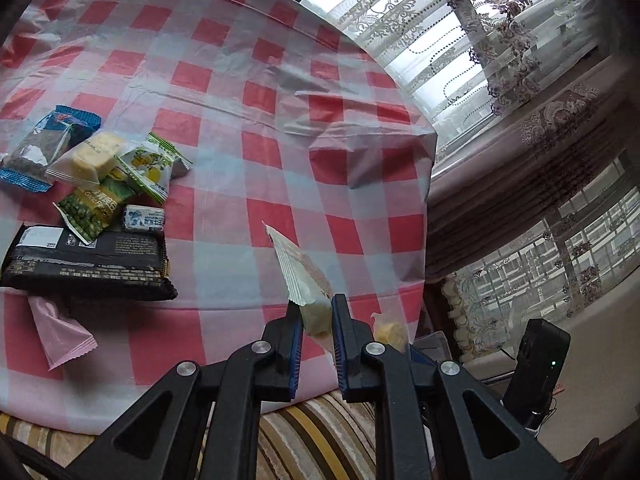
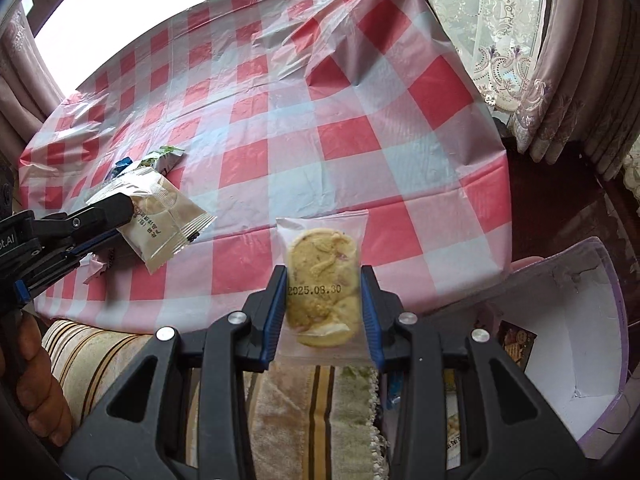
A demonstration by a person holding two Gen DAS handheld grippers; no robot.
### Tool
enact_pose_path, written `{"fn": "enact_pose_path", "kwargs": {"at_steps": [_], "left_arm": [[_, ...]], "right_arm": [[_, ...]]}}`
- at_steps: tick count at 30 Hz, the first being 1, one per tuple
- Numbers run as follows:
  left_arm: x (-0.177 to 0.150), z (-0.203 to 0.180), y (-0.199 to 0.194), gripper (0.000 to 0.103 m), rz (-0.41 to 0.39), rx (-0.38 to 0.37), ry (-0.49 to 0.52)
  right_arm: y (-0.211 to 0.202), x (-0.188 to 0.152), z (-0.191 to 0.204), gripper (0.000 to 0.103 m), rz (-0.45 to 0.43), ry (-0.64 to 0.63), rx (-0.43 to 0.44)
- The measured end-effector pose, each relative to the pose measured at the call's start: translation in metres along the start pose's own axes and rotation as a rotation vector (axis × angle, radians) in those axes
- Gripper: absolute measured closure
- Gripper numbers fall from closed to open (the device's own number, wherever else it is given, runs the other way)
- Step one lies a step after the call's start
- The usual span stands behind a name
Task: Organize snacks
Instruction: 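Carry both packets to the white box and open both tools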
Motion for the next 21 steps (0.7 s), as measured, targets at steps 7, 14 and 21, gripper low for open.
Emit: {"fn": "enact_pose_path", "kwargs": {"at_steps": [7, 14, 21], "left_arm": [[-0.024, -0.053, 0.033, 0.088, 0.112, -0.045, 0.112], [-0.047, -0.092, 0.059, 0.088, 0.205, -0.072, 0.187], [-0.075, -0.121, 0.079, 0.088, 0.327, -0.108, 0.243]], "right_arm": [[-0.018, -0.013, -0.058, 0.064, -0.007, 0.086, -0.070], [-0.034, -0.024, -0.108, 0.064, -0.019, 0.171, -0.127], [-0.043, -0.035, -0.140, 0.063, -0.023, 0.221, -0.159]]}}
Point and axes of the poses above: each gripper's, at about its wrist camera, not at the fingertips, and y roughly the way its jaws point, z to its left, x to its top, the point moved 4 cm from there along y, roughly the way its jaws point, and after that the axes turned 5 degrees about y, right-handed, at the moved point
